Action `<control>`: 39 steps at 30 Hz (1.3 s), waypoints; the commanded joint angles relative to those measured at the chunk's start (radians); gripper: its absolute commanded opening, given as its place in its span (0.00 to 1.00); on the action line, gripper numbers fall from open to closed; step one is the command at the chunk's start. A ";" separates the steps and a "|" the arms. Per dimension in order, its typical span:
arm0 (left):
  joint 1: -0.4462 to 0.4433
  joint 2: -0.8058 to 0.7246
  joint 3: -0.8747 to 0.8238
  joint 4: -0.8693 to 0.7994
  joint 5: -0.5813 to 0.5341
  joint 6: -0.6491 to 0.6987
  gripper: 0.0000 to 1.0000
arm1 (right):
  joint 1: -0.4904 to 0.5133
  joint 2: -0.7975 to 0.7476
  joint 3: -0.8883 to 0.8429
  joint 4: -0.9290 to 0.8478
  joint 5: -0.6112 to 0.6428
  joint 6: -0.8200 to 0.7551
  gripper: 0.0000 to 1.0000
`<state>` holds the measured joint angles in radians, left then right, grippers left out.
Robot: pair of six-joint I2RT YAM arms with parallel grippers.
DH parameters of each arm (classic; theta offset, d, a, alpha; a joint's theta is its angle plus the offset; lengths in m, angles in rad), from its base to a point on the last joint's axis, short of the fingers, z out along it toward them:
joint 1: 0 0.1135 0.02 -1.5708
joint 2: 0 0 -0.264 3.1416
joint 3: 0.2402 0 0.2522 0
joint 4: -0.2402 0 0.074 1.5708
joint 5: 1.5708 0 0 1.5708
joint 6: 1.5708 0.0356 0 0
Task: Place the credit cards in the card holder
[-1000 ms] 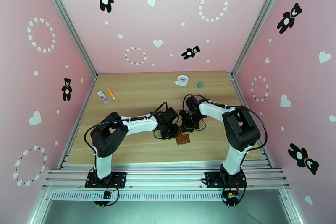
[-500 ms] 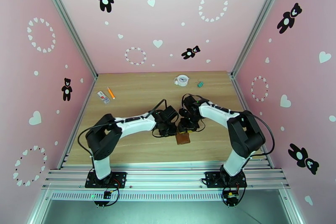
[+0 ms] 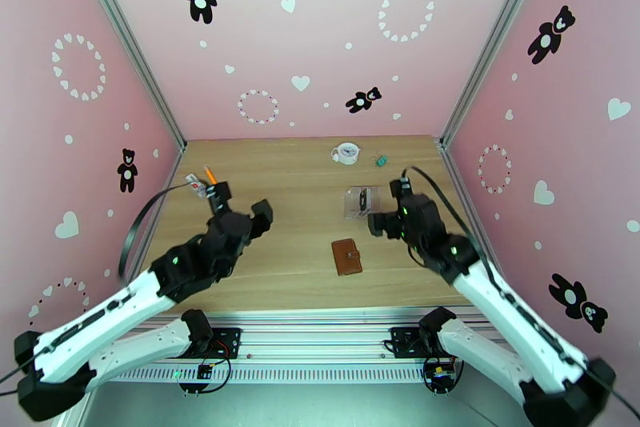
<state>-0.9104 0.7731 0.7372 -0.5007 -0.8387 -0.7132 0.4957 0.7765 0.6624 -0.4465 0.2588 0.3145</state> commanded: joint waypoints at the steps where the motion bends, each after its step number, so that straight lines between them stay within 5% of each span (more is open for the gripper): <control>1: 0.001 -0.109 -0.205 0.276 -0.142 0.282 0.99 | -0.003 -0.049 -0.133 0.240 0.088 -0.121 0.99; 4: 0.026 -0.115 -0.229 0.222 -0.193 0.317 0.98 | -0.030 -0.004 -0.142 0.195 0.142 -0.117 0.99; 9: 0.116 -0.023 -0.288 0.311 -0.191 0.410 0.99 | -0.141 0.036 -0.233 0.376 0.158 -0.138 0.99; 16: 0.440 -0.026 -0.393 0.558 0.086 0.513 0.99 | -0.257 0.265 -0.222 0.579 0.172 -0.201 0.99; 21: 0.662 0.127 -0.361 0.697 0.282 0.539 0.99 | -0.354 0.464 -0.231 0.757 0.116 -0.204 0.99; 26: 0.736 0.341 -0.394 0.869 0.362 0.584 0.98 | -0.417 0.596 -0.162 0.860 0.065 -0.219 0.99; 34: 0.841 0.434 -0.432 1.101 0.520 0.599 0.98 | -0.423 0.728 -0.140 1.022 -0.021 -0.217 0.99; 39: 0.876 0.544 -0.360 1.126 0.608 0.621 0.98 | -0.424 0.762 -0.263 1.265 -0.084 -0.244 0.99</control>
<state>-0.0433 1.2789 0.3294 0.5652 -0.3237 -0.1242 0.0765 1.4971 0.4629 0.6273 0.2363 0.0929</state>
